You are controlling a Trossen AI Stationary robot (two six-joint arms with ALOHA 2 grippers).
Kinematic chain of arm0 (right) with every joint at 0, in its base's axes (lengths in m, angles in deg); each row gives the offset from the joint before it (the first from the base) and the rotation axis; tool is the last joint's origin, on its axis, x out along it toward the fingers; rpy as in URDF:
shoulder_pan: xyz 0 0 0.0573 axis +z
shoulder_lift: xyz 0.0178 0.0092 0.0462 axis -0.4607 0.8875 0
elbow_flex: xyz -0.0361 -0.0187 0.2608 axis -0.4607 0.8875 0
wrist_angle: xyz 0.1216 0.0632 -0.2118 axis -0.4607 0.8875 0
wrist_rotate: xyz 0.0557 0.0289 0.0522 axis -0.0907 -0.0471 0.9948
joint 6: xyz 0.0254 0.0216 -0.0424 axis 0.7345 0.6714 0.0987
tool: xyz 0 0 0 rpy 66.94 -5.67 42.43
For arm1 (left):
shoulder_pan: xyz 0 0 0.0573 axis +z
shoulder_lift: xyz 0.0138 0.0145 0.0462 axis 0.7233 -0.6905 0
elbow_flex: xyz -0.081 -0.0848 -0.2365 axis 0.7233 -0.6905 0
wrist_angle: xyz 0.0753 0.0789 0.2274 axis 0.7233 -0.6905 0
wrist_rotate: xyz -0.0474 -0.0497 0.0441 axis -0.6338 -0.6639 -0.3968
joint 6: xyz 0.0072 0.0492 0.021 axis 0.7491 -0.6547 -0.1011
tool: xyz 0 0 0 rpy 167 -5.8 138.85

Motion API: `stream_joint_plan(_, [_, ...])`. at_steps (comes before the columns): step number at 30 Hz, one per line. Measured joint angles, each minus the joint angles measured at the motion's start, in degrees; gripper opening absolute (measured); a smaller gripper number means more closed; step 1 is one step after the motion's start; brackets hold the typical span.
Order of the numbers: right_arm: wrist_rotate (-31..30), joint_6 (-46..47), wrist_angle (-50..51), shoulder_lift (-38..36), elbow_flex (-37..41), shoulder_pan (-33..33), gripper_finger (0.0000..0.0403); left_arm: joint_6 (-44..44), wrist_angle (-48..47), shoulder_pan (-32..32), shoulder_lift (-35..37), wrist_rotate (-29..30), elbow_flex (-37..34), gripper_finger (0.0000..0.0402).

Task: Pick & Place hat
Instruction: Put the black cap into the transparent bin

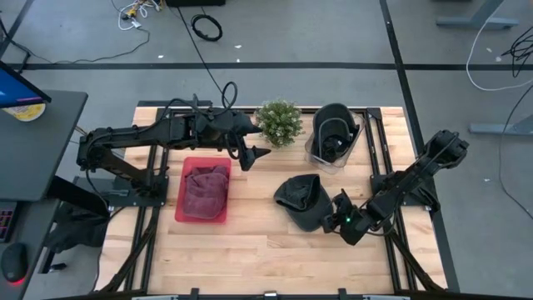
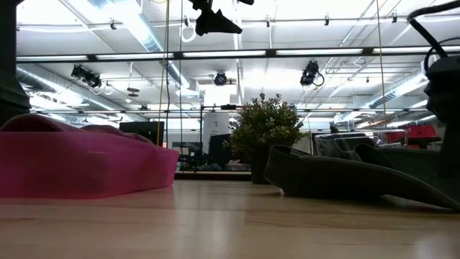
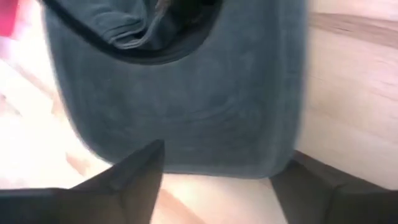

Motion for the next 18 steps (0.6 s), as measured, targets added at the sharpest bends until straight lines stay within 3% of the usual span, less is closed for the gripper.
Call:
stream_joint_plan(4, [0.77, 3.78, -0.36, -0.21, 1.70, 0.00, 0.0183, 0.00, 0.01, 0.00, 0.00, 0.02, 0.00, 0.0376])
stream_joint_plan(9, [2.68, 1.77, -2.62, -0.76, 1.91, -0.03, 0.0033, -0.30, 0.02, 0.00, 0.00, 0.02, 0.00, 0.0376])
stream_joint_plan(14, [4.30, -2.06, -0.54, -4.61, 0.58, -0.13, 0.0017, -0.46, 0.04, 0.02, 0.00, 0.30, 0.00, 0.0376])
stream_joint_plan(18, [4.85, -7.59, 9.89, -8.88, -4.70, -0.13, 0.0008, -0.48, 0.04, 0.02, 0.00, 0.41, 0.00, 0.0376])
